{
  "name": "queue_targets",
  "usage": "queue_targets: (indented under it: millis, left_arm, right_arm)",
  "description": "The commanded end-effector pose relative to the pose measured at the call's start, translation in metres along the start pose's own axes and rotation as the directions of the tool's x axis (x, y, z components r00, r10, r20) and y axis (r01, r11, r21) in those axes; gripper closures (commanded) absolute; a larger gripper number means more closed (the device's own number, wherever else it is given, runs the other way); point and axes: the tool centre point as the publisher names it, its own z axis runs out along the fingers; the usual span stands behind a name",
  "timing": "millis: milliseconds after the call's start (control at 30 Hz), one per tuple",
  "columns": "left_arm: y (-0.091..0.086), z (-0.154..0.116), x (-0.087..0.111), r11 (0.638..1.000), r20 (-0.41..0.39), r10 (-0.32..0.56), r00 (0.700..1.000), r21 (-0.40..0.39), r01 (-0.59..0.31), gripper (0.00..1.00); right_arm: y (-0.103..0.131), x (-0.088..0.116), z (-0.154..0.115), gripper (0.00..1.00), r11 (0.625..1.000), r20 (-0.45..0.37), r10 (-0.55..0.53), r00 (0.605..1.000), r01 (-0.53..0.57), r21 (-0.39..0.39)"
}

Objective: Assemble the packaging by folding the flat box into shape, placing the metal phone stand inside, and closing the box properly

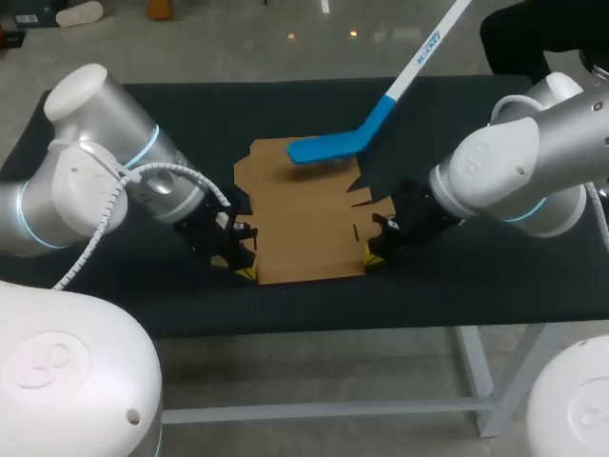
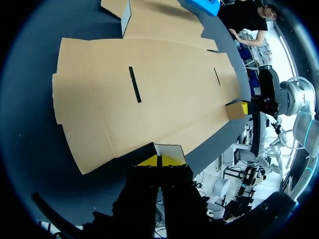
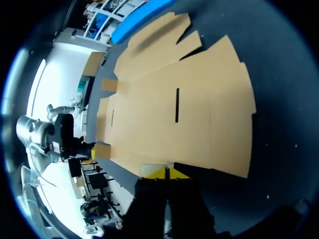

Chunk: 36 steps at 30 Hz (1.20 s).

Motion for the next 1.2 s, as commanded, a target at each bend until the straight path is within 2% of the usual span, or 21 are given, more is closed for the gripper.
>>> queue_targets:
  millis: [33, 433, 1200]
  left_arm:
    - [-0.004, 0.001, 0.006, 1.0, 0.024, 0.0, 1.0, -0.017, 0.0, 1.0]
    - [-0.006, 0.002, 0.009, 0.999, 0.086, -0.005, 0.996, -0.035, 0.008, 1.0]
    - [-0.005, 0.017, 0.016, 0.999, 0.082, 0.015, 0.997, -0.042, -0.012, 1.0]
  right_arm:
    - [0.0, 0.005, 0.004, 1.0, 1.0, 0.034, 0.002, 0.999, -0.002, -0.002]
    - [0.002, 0.005, 0.005, 1.0, 1.0, 0.079, 0.014, 0.997, -0.014, -0.001]
    - [-0.001, 0.014, 0.008, 1.0, 1.0, 0.126, -0.006, 0.992, 0.005, 0.006]
